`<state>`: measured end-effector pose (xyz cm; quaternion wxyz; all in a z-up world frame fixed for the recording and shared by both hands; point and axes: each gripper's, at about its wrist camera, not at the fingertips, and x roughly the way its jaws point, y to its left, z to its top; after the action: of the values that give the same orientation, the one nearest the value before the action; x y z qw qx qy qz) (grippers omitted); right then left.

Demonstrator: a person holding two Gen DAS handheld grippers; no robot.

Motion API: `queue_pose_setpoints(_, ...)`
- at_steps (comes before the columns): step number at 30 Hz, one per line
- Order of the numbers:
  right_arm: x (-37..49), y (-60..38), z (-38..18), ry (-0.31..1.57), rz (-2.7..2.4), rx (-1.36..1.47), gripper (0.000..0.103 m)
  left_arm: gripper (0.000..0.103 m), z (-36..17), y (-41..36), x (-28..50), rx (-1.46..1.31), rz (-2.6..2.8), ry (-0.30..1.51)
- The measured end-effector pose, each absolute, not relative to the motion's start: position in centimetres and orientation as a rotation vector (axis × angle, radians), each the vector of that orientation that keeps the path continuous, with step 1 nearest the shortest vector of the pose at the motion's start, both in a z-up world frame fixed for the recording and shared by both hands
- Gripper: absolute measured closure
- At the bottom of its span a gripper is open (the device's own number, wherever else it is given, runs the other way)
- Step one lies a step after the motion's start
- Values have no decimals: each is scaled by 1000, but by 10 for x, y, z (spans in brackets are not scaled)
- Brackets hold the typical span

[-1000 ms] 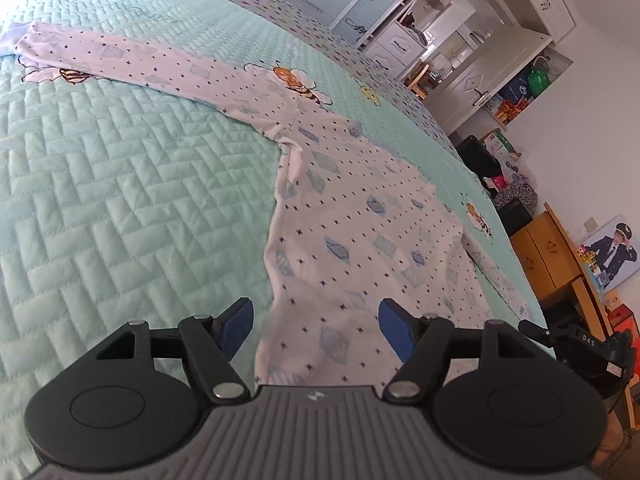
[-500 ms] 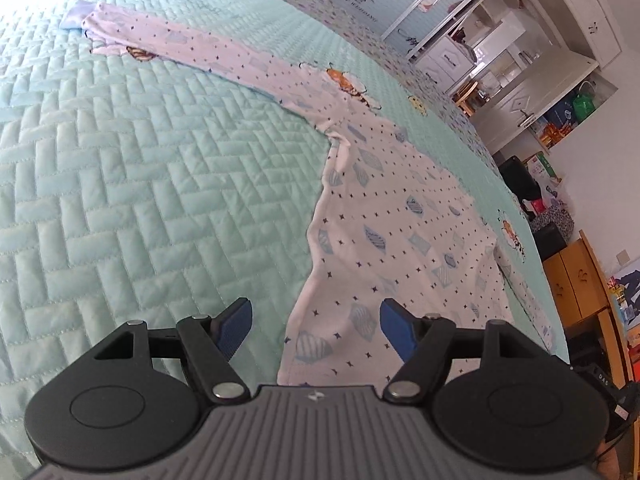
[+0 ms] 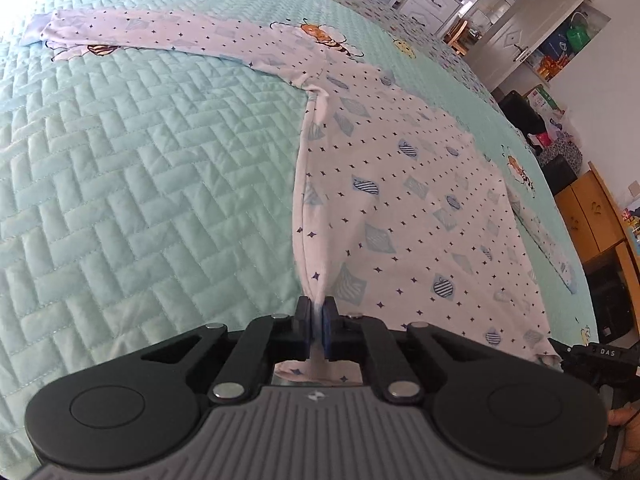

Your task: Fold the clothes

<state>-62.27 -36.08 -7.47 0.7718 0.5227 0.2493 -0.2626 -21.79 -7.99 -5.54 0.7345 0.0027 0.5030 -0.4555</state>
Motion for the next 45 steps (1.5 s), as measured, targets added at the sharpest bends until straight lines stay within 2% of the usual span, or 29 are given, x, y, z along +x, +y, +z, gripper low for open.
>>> queue_pose_setpoints(5, -624, -359, -63, 582, -618, 1076, 99, 98, -62, -78, -215, 49, -1004, 1157)
queue_pose_setpoints(8, -624, -360, -56, 597, -655, 1035, 98, 93, -69, -76, -208, 2, -975, 1184)
queue_pose_setpoints(10, -624, -360, -52, 607, -680, 1007, 97, 92, -72, -75, -206, -27, -983, 1200)
queue_pose_setpoints(13, -624, -361, -45, 622, -716, 964, 93, 76, -70, -73, -206, -59, -1036, 1202)
queue_pose_setpoints(15, -624, -361, -40, 631, -740, 936, 89, 55, -69, -71, -206, -89, -1068, 1201)
queue_pose_setpoints(17, -617, -358, -27, 630, -757, 816, 87, 50, -68, -73, -212, -66, -1086, 1180)
queue_pose_setpoints(19, -595, -356, -15, 599, -714, 688, 86, 50, -66, -78, -221, 18, -1104, 1138)
queue_pose_setpoints(24, -514, -386, -24, 534, -613, 645, 87, 55, -66, -79, -225, 64, -1107, 1113)
queue_pose_setpoints(26, -477, -402, -40, 575, -669, 661, 86, 56, -68, -75, -220, 37, -1111, 1128)
queue_pose_setpoints(30, -416, -336, -52, 667, -469, 554, 85, 56, -68, -63, -212, -26, -1134, 1151)
queue_pose_setpoints(31, -401, -318, -55, 688, -416, 526, 69, 56, -68, -60, -209, -43, -1138, 1154)
queue_pose_setpoints(32, -386, -301, -58, 709, -364, 497, 62, 56, -68, -56, -206, -61, -1141, 1157)
queue_pose_setpoints(33, -380, -288, -55, 717, -317, 467, 48, 56, -68, -53, -203, -78, -1145, 1160)
queue_pose_setpoints(34, -374, -276, -50, 722, -270, 437, 43, 56, -67, -49, -200, -96, -1148, 1162)
queue_pose_setpoints(37, -382, -292, -34, 692, -345, 391, 51, 55, -59, -43, -196, -136, -1176, 1118)
queue_pose_setpoints(41, -410, -338, -15, 631, -518, 406, 51, 53, -48, -61, -199, -140, -1234, 1058)
queue_pose_setpoints(45, -472, -387, -22, 556, -714, 568, 50, 50, -50, -87, -203, -131, -1274, 1051)
